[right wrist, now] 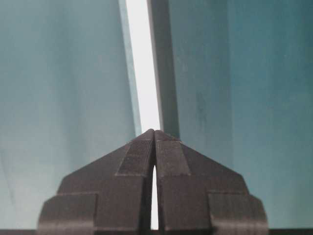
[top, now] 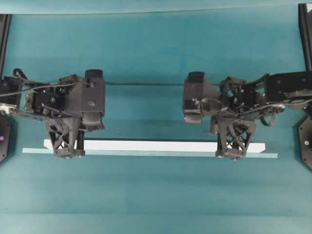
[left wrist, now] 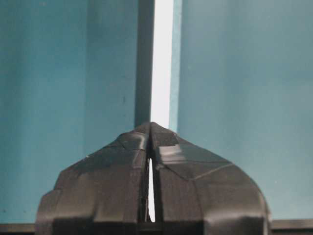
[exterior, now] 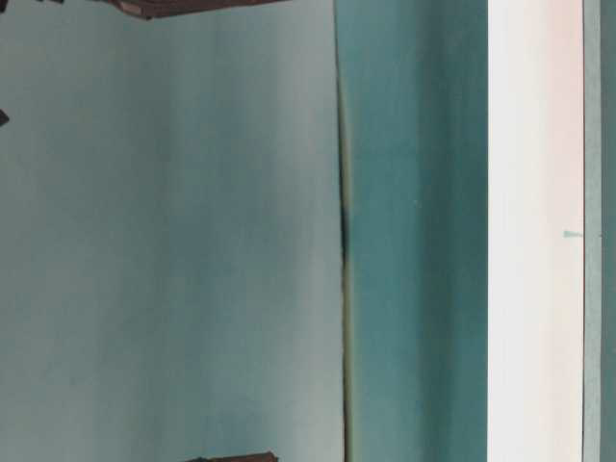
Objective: Lift a wooden board with both hands.
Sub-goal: 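Lower both grippers around the board and close them on it, then lift the board with both grippers and raise it toward the back, then lower the held board back down onto the table with both grippers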
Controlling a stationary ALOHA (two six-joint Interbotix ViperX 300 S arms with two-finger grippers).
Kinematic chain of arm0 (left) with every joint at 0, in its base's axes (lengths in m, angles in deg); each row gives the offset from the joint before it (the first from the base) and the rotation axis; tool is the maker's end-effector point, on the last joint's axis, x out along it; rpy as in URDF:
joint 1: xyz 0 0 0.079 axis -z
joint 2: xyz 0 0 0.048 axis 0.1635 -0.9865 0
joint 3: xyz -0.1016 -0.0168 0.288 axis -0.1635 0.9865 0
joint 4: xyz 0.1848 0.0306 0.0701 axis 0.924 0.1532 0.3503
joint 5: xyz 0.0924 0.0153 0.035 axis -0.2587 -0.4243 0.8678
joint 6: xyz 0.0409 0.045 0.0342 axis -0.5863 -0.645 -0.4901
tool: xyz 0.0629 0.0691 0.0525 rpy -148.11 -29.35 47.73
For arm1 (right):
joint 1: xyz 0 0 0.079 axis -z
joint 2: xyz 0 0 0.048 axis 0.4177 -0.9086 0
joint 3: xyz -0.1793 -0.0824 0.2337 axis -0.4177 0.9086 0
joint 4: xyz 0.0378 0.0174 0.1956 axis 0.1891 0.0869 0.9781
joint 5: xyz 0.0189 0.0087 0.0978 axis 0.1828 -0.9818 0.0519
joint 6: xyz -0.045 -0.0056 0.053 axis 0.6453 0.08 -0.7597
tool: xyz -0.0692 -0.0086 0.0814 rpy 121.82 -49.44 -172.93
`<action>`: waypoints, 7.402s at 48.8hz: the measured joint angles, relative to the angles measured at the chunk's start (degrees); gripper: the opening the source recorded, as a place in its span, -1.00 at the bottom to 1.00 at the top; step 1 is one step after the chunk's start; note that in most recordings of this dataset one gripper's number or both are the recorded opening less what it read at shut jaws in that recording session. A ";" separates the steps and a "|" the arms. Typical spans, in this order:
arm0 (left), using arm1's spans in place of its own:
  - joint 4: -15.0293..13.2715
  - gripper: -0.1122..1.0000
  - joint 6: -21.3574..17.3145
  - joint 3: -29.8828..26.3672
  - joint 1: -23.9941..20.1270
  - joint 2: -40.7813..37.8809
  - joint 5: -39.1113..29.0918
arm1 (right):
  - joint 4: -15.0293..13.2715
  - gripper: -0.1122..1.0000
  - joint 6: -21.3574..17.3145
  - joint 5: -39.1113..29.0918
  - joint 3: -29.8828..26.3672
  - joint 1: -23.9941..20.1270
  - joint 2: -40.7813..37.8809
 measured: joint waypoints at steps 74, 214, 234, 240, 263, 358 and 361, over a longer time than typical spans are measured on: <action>0.00 0.97 1.67 9.93 1.41 -13.27 13.54 | -1.58 0.90 0.26 15.21 6.42 -3.08 -10.11; 0.09 -0.49 1.23 -3.96 -0.88 -0.35 -12.57 | -1.67 -0.42 0.44 -9.23 -7.91 -0.18 -4.13; 0.00 -0.49 1.14 -11.34 -2.11 -0.09 -20.57 | -1.85 -0.42 0.53 -20.48 -17.49 0.09 -3.87; 0.00 -0.49 1.14 -14.50 -2.46 0.09 -23.73 | -2.02 -0.42 0.53 -23.47 -19.86 0.26 -3.87; 0.09 -0.49 1.23 -25.49 -2.90 0.18 -33.49 | -2.99 -0.42 0.53 -35.77 -33.57 0.53 -3.87; 0.09 -0.49 1.14 -20.74 -3.25 -3.34 -30.50 | -3.69 -0.42 4.31 -27.33 -23.47 2.20 -4.83; 0.09 -0.49 1.23 -18.54 -3.08 -3.43 -27.95 | -3.69 -0.42 4.31 -26.19 -21.80 2.11 -4.66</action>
